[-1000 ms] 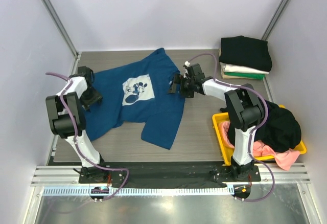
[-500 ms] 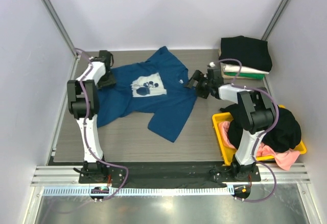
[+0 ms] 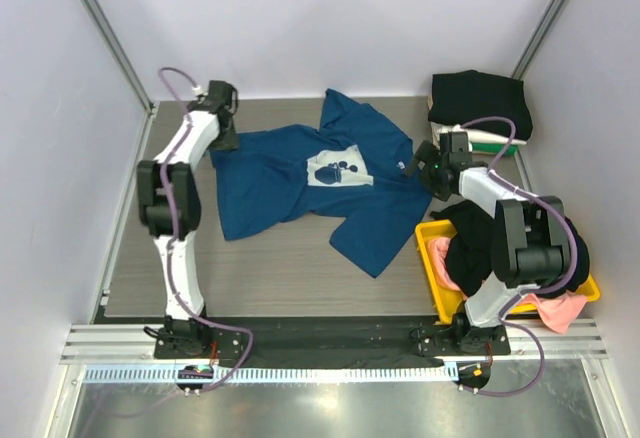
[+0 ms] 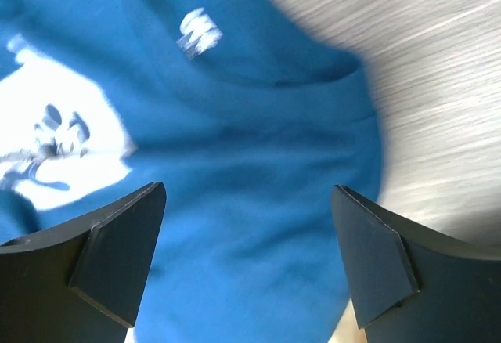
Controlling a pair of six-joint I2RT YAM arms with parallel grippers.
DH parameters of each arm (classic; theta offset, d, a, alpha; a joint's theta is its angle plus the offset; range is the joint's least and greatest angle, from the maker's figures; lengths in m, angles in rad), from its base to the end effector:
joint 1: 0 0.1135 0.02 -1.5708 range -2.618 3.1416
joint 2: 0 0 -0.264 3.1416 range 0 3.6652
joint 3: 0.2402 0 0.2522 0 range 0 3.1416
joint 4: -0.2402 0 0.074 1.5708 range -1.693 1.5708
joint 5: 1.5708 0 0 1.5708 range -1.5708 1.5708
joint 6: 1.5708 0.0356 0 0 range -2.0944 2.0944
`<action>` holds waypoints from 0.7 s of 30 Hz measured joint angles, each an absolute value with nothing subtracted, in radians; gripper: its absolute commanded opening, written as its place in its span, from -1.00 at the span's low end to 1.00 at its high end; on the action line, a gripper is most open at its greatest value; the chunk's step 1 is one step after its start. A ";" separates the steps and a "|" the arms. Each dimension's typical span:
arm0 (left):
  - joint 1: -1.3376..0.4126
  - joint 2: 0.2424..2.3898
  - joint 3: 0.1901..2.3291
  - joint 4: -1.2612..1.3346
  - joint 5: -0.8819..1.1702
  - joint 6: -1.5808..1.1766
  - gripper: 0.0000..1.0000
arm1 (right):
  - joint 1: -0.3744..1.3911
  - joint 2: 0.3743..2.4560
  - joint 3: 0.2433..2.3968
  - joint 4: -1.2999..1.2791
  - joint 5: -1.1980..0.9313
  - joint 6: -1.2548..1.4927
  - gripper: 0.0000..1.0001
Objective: Fold and stack the t-shirts
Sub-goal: Flatten the tshirt out, then fold the tshirt
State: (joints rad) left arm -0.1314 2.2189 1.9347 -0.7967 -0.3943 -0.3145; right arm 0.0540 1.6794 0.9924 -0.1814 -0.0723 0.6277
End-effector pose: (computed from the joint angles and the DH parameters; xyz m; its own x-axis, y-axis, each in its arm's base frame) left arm 0.4793 -0.0495 0.2186 -0.8139 -0.1805 -0.5523 -0.3260 0.9287 0.1768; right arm 0.3462 0.0213 0.1834 -0.6759 0.5501 -0.4905 0.3663 0.8282 0.4240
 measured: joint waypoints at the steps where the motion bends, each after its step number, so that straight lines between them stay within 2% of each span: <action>1: -0.114 2.161 1.884 -0.802 -0.397 -0.342 0.29 | 0.069 1.665 1.005 -0.207 -0.071 0.617 0.87; 7: -0.073 1.626 1.421 -0.791 -0.364 -0.537 0.30 | 0.240 1.545 1.106 -0.331 0.001 0.569 0.92; 11: -0.090 1.378 1.117 -0.732 -0.273 -0.654 0.30 | 0.321 1.396 1.081 -0.383 0.014 0.575 0.92; 16: -0.092 1.364 0.830 -0.654 -0.156 -0.750 0.29 | 0.345 1.244 0.942 -0.425 0.014 0.601 0.92; 21: -0.092 1.388 0.728 -0.574 -0.083 -0.811 0.28 | 0.391 1.201 0.819 -0.480 -0.014 0.616 0.93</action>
